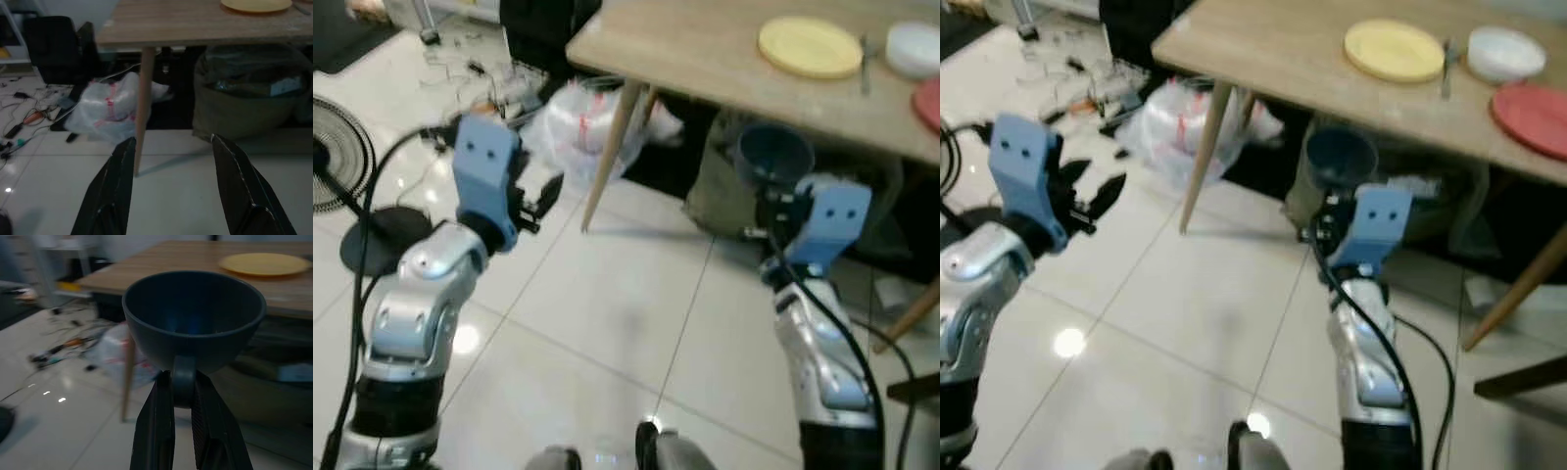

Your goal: Setting the table

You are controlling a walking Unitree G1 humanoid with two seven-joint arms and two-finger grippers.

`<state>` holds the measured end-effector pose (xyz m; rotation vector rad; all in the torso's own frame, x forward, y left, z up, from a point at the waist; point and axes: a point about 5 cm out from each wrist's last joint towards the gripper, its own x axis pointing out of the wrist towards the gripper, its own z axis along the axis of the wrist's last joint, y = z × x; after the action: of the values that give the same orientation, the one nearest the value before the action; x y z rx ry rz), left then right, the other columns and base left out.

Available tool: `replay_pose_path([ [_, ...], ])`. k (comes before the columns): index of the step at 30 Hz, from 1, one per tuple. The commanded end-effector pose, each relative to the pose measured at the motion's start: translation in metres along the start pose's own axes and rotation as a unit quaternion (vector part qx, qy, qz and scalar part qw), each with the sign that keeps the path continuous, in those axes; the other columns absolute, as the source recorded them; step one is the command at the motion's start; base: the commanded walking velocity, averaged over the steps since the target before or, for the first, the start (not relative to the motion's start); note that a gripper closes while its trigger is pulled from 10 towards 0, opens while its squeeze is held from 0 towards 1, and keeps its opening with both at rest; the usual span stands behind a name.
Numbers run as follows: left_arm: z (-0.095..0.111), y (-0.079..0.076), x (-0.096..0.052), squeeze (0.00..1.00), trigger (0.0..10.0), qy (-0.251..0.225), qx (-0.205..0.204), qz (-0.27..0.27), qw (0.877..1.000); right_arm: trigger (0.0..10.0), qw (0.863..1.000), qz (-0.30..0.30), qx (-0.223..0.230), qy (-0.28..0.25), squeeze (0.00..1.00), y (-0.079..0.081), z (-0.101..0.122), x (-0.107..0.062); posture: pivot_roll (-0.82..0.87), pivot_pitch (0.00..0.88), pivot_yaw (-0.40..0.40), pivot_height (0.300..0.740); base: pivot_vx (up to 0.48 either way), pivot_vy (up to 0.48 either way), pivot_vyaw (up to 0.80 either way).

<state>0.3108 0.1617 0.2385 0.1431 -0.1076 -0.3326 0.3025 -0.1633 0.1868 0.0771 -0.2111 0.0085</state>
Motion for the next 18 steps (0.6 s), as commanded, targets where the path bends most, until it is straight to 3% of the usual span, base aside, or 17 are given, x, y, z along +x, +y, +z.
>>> replay_pose_path([
  [1, -0.0035, -0.0001, -0.0014, 0.02, 10.0, 0.005, -0.004, -0.002, 1.0, 10.0, 1.0, -0.003, -0.002, 0.0, 0.0, -0.0014, 0.0, -0.0009, -0.02, 0.093, 0.072, 0.74, -0.36, 0.0, 0.0],
  [18, -0.0029, -0.0013, 0.0007, 0.02, 10.0, 0.003, -0.005, -0.006, 1.0, 10.0, 1.0, -0.008, -0.002, 0.001, 0.0, -0.0027, -0.0016, -0.0022, -0.03, 0.093, 0.078, 0.74, -0.363, 0.0, 0.0],
])
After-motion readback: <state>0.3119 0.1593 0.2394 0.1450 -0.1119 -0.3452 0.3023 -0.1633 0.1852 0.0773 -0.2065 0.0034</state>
